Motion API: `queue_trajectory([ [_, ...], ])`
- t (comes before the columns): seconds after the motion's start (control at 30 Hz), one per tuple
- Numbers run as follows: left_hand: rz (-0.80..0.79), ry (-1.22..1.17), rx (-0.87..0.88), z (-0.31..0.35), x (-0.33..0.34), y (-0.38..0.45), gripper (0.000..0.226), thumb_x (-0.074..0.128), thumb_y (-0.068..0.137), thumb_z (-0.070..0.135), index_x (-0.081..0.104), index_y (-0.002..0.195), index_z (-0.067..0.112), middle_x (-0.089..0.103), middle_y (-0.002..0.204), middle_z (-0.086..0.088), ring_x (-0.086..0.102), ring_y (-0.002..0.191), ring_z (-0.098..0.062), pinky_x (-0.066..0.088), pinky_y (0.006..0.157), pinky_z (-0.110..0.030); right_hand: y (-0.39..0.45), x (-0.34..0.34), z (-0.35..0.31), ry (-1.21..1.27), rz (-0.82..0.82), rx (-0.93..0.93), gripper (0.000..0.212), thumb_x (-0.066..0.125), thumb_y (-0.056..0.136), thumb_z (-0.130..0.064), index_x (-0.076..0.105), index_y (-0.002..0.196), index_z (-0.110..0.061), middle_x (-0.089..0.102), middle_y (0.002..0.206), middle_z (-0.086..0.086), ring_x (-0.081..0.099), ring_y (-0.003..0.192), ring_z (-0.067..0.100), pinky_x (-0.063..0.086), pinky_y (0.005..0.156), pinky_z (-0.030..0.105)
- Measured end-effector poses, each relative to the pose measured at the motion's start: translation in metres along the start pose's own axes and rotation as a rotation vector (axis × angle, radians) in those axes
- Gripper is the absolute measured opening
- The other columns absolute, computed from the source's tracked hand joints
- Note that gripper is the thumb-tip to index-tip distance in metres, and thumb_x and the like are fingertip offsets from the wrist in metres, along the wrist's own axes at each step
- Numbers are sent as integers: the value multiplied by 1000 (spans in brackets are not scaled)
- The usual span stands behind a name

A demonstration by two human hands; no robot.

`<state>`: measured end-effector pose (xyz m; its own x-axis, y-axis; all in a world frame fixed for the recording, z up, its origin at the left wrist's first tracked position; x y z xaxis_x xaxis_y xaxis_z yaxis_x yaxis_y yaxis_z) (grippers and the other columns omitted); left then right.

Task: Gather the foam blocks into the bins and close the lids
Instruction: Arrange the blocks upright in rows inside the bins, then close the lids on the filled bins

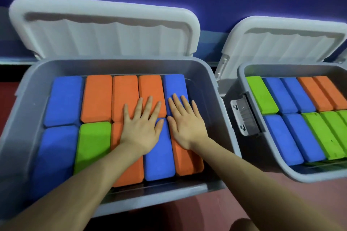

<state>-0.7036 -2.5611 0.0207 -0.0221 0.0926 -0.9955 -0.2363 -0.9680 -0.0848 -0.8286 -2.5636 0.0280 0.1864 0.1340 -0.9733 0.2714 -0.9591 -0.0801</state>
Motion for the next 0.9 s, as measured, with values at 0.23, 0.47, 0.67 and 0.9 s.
queue_trajectory([
  [0.23,-17,29,-4,-1,2,1,75,-11,84,51,7,153,28,3,161,-1,5,148,-26,3,111,-60,6,2,2,-3,20,22,72,-5,88,-54,3,154,-26,-6,160,-10,-11,148,14,-18,114,35],
  [0.47,-49,-85,51,-4,-6,-3,82,-8,78,56,14,153,30,3,161,3,2,148,-21,-2,114,-56,4,-5,2,94,12,20,74,1,87,-59,12,153,-29,5,161,-11,-6,148,13,-7,118,36],
  [0.67,68,-220,5,-35,-27,-4,80,8,79,55,40,144,21,27,156,-2,24,143,-18,14,114,-43,26,-32,-2,68,150,-8,52,33,100,-43,38,146,-21,32,155,1,27,143,24,20,115,35],
  [0.9,128,-96,-94,-83,-103,12,73,19,83,48,39,145,15,31,154,-10,31,140,-27,20,111,-38,66,-88,-30,113,190,-99,49,45,99,-32,39,146,-22,32,155,3,33,139,24,32,107,37],
])
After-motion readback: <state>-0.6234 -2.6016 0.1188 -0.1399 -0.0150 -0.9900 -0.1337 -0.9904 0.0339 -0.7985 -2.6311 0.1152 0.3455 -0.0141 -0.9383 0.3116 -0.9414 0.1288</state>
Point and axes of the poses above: each hand's wrist, its own y-axis towards the middle knuckle, its own x-axis out of the palm, z = x × y, the point moved 7 cm from there along y, towards the middle knuckle
